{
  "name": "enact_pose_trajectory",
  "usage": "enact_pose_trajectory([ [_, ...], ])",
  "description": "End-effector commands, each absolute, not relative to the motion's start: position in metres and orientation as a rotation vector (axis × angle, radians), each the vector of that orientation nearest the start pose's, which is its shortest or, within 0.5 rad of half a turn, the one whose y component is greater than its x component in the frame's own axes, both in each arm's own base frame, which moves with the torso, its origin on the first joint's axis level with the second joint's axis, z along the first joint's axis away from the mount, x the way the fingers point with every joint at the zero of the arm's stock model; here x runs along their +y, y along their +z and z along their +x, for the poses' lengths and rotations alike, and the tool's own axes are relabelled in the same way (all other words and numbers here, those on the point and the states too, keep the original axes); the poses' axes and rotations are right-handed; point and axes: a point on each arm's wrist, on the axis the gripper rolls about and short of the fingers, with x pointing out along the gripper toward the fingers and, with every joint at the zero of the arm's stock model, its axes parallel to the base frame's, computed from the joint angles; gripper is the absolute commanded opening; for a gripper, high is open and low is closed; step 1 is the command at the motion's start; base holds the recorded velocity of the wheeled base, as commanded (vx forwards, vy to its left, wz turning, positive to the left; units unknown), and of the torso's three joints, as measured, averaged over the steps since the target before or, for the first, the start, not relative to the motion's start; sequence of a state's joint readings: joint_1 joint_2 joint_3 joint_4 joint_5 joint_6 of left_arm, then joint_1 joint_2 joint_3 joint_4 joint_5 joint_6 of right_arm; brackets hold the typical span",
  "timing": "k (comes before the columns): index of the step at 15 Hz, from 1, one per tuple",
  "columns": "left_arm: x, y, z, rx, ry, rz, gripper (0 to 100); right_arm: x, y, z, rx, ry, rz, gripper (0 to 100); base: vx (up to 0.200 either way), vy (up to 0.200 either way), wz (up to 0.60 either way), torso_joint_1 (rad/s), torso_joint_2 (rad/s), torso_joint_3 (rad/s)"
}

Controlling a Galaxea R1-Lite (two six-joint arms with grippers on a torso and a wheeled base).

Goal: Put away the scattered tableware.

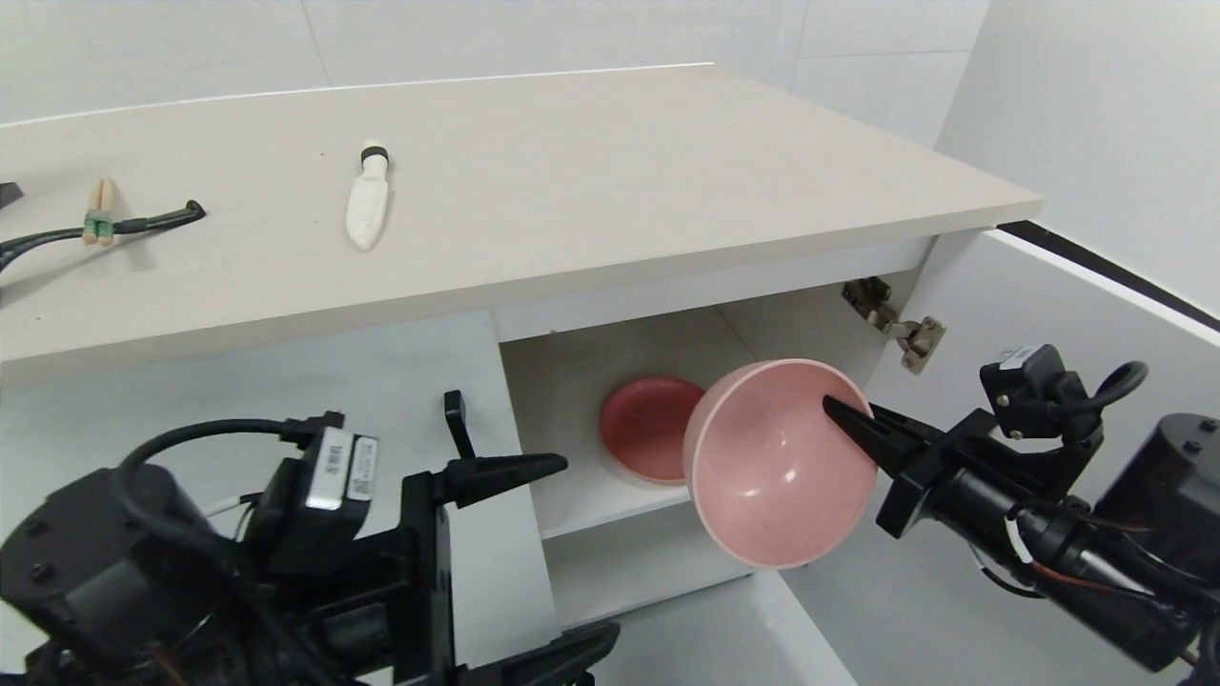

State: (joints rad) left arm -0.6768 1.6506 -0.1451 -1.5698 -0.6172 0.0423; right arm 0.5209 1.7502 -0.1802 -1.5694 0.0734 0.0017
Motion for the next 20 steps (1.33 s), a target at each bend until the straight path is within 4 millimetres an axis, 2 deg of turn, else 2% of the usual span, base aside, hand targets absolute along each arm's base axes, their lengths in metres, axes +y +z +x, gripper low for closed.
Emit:
enact_pose_trajectory([
  [1,-0.108,0.139,0.140,-0.141,-1.317,0.081,100,0.116,0.118,0.199,0.012,0.595,-0.003,0,0.000,0.000,0.00,0.000,0.00,0.000],
  [2,-0.095,0.138,0.133,-0.167,-1.316,0.124,100,0.116,0.118,0.199,0.014,0.595,-0.003,0,0.000,0.000,0.00,0.000,0.00,0.000],
  [4,-0.083,0.149,0.128,-0.258,-1.251,0.169,100,0.115,0.116,0.198,0.021,0.594,-0.005,0,0.000,0.000,0.00,0.000,0.00,0.000],
  [6,-0.058,0.163,0.121,-0.312,-1.081,0.166,100,0.115,0.109,0.200,0.058,0.590,-0.013,0,0.000,0.000,0.00,0.000,0.00,0.000],
  [8,-0.037,0.164,0.107,-0.246,-0.829,0.152,100,0.112,0.101,0.203,0.091,0.570,-0.021,0,0.000,0.000,0.00,0.000,0.00,0.000],
  [10,-0.026,0.157,0.078,-0.161,-0.730,0.129,100,0.110,0.097,0.205,0.109,0.558,-0.029,0,0.000,0.000,0.00,0.000,0.00,0.000],
  [11,-0.019,0.146,0.042,-0.136,-0.711,0.122,100,0.109,0.096,0.205,0.112,0.557,-0.030,0,0.000,0.000,0.00,0.000,0.00,0.000],
  [12,-0.015,0.133,0.019,-0.137,-0.692,0.134,100,0.109,0.096,0.205,0.112,0.557,-0.030,0,0.000,0.000,0.00,0.000,0.00,0.000],
  [16,-0.004,0.109,0.003,-0.015,-0.331,0.068,100,0.109,0.096,0.204,0.116,0.558,-0.034,0,0.000,0.000,0.00,0.000,0.00,0.000],
  [17,-0.003,0.105,0.000,-0.016,-0.311,0.062,100,0.109,0.096,0.203,0.116,0.558,-0.035,0,0.000,0.000,0.00,0.000,0.00,0.000],
  [19,0.002,0.082,-0.008,0.133,-0.164,0.065,100,0.108,0.093,0.202,0.131,0.558,-0.037,0,0.000,0.000,0.00,0.000,0.00,0.000],
  [20,0.003,0.077,-0.012,0.162,-0.148,0.035,100,0.106,0.087,0.201,0.163,0.552,-0.043,0,0.000,0.000,0.00,0.000,0.00,0.000],
])
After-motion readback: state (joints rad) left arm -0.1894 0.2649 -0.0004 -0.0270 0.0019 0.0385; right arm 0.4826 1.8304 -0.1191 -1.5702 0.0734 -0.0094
